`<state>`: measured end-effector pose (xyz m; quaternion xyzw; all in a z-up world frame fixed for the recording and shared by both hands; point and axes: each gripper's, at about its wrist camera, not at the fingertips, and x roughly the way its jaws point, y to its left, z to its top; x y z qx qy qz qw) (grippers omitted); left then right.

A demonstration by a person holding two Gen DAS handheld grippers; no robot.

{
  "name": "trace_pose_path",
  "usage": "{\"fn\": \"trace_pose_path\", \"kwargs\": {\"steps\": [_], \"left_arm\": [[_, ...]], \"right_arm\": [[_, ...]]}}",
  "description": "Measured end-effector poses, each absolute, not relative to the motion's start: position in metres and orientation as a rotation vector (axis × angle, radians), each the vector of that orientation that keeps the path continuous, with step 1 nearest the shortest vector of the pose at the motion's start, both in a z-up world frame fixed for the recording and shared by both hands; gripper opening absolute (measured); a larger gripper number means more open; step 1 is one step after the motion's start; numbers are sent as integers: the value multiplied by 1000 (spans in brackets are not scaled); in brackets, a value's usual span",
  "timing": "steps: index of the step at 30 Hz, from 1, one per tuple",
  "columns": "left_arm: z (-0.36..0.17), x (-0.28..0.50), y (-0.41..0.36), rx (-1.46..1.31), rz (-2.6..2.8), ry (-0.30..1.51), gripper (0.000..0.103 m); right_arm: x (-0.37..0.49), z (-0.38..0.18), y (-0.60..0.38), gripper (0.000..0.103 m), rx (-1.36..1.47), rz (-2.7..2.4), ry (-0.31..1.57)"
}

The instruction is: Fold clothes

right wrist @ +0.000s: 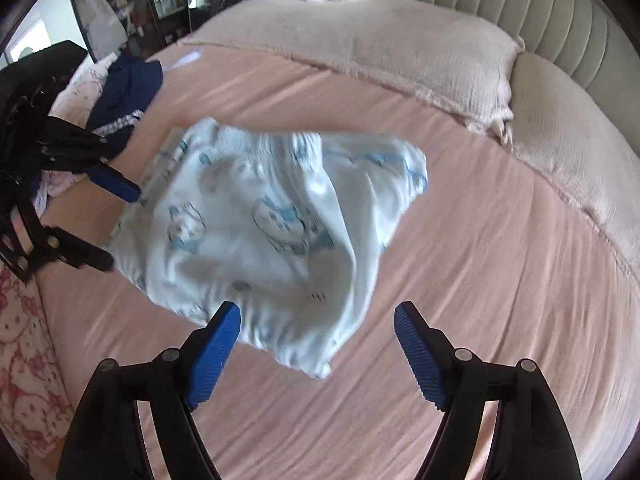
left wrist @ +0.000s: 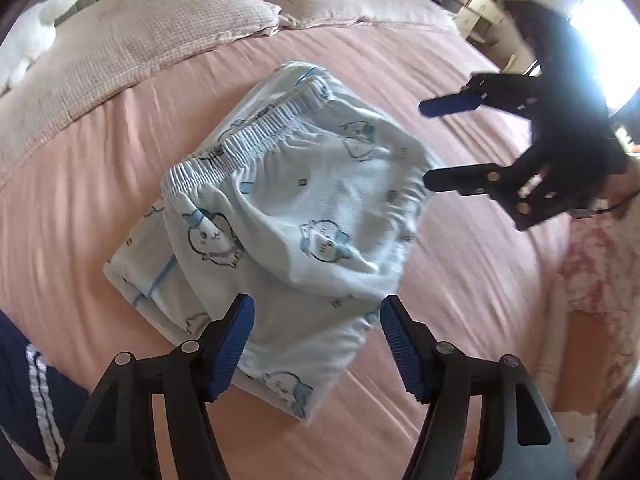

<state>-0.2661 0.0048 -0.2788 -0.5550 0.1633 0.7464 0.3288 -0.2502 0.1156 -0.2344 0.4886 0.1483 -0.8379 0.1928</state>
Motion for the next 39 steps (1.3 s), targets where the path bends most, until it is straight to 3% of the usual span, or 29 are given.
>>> {"fn": "trace_pose_path", "kwargs": {"steps": [5, 6, 7, 9, 12, 15, 17, 20, 21, 24, 30, 33, 36, 39], "left_arm": [[-298, -258, 13, -1448, 1944, 608, 66], [-298, -257, 10, -1461, 1930, 639, 66], [-298, -255, 5, -1474, 1914, 669, 66], [-297, -256, -10, -1517, 1898, 702, 74], [-287, -264, -33, -1578, 1931, 662, 76], [-262, -270, -33, -1438, 2022, 517, 75], [-253, -276, -20, -1358, 2057, 446, 75], [-277, -286, 33, -1338, 2053, 484, 74], [-293, -288, 49, -1360, 2040, 522, 74], [-305, -290, 40, -1392, 2031, 572, 74], [-307, -290, 9, -1422, 2044, 561, 76], [-298, -293, -5, -1461, 2095, 551, 76], [-273, -298, -7, -1358, 2196, 406, 75], [-266, -301, 14, -1261, 2193, 388, 75]], "right_arm": [[-261, -270, 87, 80, 1364, -2287, 580], [-262, -280, 87, 84, 1367, -2270, 613], [-266, -281, 95, 95, 1390, -2286, 613], [-273, -278, 119, 102, 1439, -2330, 578], [-273, -263, 147, 102, 1459, -2383, 531], [-262, -231, 150, 102, 1317, -2484, 513], [-258, -210, 144, 102, 1226, -2491, 359], [-257, -215, 105, 102, 1182, -2346, 419], [-257, -223, 88, 99, 1165, -2293, 485], [-258, -241, 81, 77, 1193, -2261, 532], [-265, -264, 97, 77, 1257, -2294, 630], [-275, -253, 134, 77, 1323, -2379, 499], [-268, -223, 147, 77, 1230, -2507, 406], [-258, -201, 119, 77, 1093, -2399, 335]]}}
